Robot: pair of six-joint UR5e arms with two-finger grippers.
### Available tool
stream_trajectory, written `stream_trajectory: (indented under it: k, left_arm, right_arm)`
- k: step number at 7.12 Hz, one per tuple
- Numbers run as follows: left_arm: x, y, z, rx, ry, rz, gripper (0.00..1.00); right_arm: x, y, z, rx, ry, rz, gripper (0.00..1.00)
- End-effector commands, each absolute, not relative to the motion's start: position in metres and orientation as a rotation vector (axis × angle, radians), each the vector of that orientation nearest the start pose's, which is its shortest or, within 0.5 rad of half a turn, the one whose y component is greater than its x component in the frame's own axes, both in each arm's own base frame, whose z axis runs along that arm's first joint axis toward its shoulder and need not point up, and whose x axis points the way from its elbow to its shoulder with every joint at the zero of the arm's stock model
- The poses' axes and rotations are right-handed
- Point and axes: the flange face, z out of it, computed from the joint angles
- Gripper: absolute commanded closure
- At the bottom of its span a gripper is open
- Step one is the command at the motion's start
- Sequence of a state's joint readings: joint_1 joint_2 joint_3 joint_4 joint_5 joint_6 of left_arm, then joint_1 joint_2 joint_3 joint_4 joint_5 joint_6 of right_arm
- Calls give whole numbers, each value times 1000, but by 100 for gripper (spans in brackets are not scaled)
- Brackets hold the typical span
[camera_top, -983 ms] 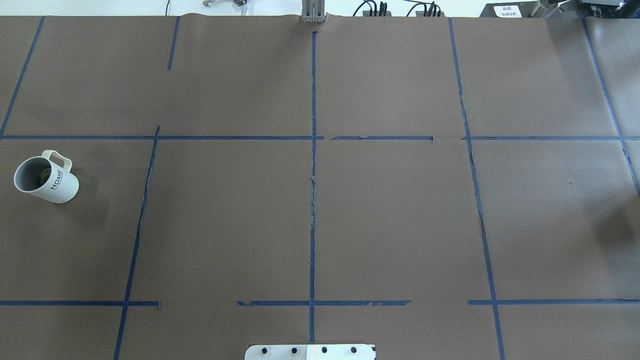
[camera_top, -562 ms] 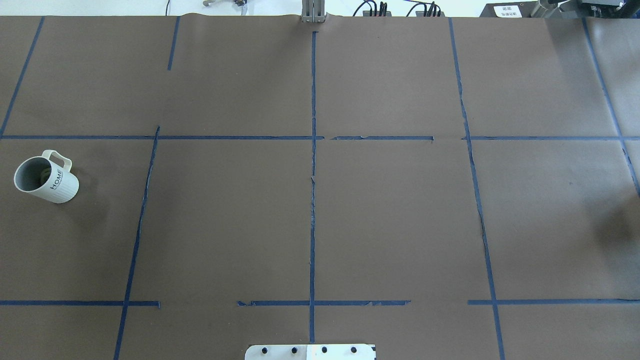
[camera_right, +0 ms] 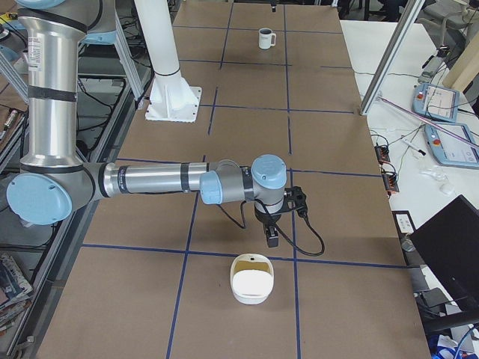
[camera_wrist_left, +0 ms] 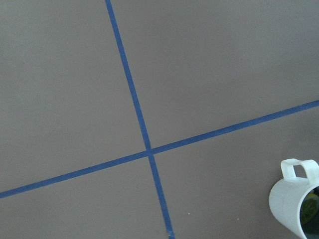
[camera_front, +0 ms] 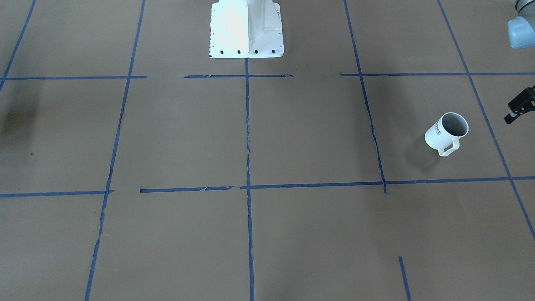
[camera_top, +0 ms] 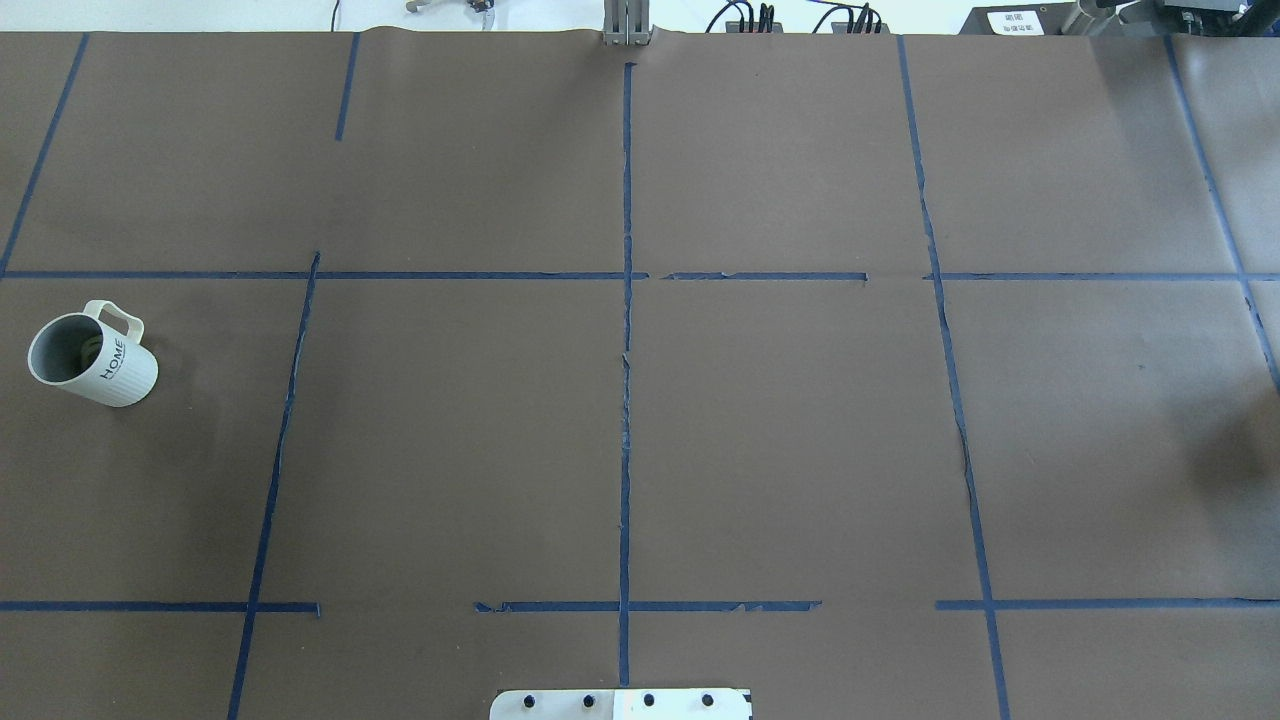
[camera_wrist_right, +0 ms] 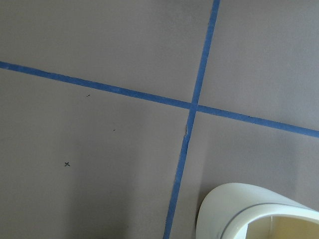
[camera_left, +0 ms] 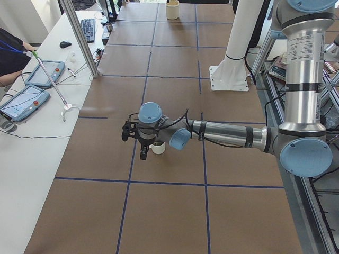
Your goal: Left arm hands cup to right arm to dump lemon
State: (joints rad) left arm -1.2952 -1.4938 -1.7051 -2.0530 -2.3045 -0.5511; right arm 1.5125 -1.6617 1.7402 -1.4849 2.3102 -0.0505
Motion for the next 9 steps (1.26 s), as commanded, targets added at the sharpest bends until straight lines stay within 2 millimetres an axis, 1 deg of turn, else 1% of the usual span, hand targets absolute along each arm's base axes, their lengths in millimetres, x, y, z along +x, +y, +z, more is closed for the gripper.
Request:
stream_trajectory:
  k: [1, 2, 4, 6, 7, 8, 9]
  left_arm:
    - [117, -472, 577, 124, 866, -93, 20]
    - [127, -469, 578, 114, 862, -77, 20]
    - [138, -467, 581, 101, 859, -55, 20]
    - [155, -463, 584, 102, 829, -32, 28]
    - [156, -463, 585, 100, 825, -31, 32]
    - [156, -463, 589, 96, 822, -32, 42]
    - [156, -463, 589, 95, 822, -32, 54]
  right_arm:
    - [39, -465, 612, 152, -739, -164, 0]
    - [39, -465, 613, 151, -739, -163, 0]
    - [39, -465, 613, 151, -739, -163, 0]
    - [39, -465, 614, 150, -739, -163, 0]
    - [39, -465, 614, 148, -739, -162, 0]
    - [39, -465, 614, 148, -739, -162, 0]
    - [39, -465, 614, 148, -739, -162, 0]
